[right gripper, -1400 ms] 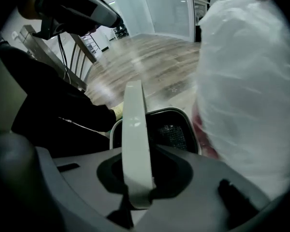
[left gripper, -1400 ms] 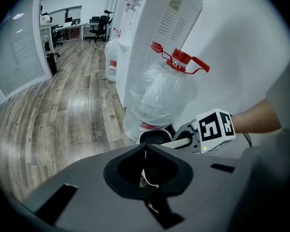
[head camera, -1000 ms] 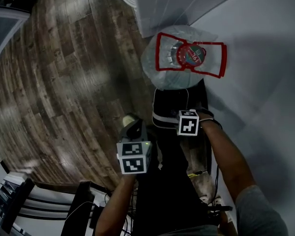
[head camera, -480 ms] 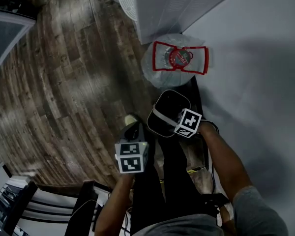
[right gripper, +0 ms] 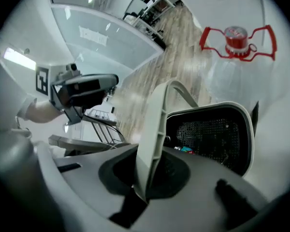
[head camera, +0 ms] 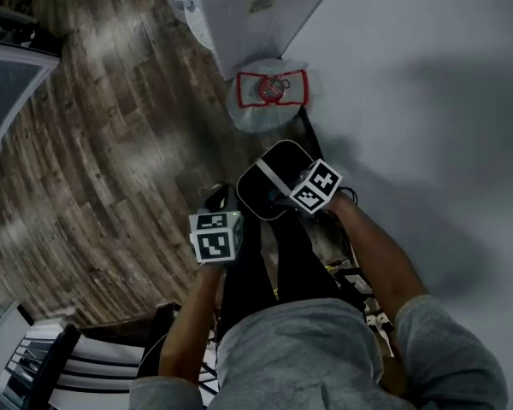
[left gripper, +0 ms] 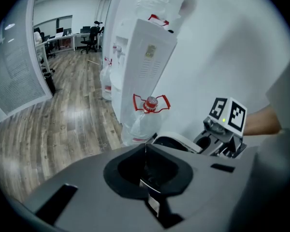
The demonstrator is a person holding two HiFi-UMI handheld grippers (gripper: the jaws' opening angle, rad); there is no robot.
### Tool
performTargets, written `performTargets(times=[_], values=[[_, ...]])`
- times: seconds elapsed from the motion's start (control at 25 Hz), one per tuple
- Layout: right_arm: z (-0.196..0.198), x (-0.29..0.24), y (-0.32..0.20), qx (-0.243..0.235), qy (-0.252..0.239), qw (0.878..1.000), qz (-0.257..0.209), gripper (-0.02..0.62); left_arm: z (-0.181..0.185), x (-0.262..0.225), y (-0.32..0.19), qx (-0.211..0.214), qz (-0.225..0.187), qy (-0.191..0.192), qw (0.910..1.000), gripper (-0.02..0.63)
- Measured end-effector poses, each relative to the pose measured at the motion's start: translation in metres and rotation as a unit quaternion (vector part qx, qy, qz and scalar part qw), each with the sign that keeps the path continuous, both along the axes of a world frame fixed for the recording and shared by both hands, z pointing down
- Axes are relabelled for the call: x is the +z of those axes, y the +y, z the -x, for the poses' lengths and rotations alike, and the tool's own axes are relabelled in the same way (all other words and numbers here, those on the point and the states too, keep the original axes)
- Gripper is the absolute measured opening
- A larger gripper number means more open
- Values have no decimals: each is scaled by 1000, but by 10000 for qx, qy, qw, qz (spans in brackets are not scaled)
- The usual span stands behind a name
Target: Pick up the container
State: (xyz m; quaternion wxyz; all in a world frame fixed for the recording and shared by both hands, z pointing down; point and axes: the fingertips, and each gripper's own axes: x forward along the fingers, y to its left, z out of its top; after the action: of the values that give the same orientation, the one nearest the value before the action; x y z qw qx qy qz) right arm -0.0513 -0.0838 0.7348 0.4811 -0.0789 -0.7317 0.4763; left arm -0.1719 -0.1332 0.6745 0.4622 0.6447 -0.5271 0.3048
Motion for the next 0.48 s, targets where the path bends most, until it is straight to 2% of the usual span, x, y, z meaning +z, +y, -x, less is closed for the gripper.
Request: performTargets(times=[0.24,0.48], values=[[13,-104,-22,1078,-412,9933,66,34,-4,-69,0,323,-260,-38,9991,15],[21,-194,-43,1865,-1017,9771,137,34,-10,-129,-13,384,-657,-30,9971,15]])
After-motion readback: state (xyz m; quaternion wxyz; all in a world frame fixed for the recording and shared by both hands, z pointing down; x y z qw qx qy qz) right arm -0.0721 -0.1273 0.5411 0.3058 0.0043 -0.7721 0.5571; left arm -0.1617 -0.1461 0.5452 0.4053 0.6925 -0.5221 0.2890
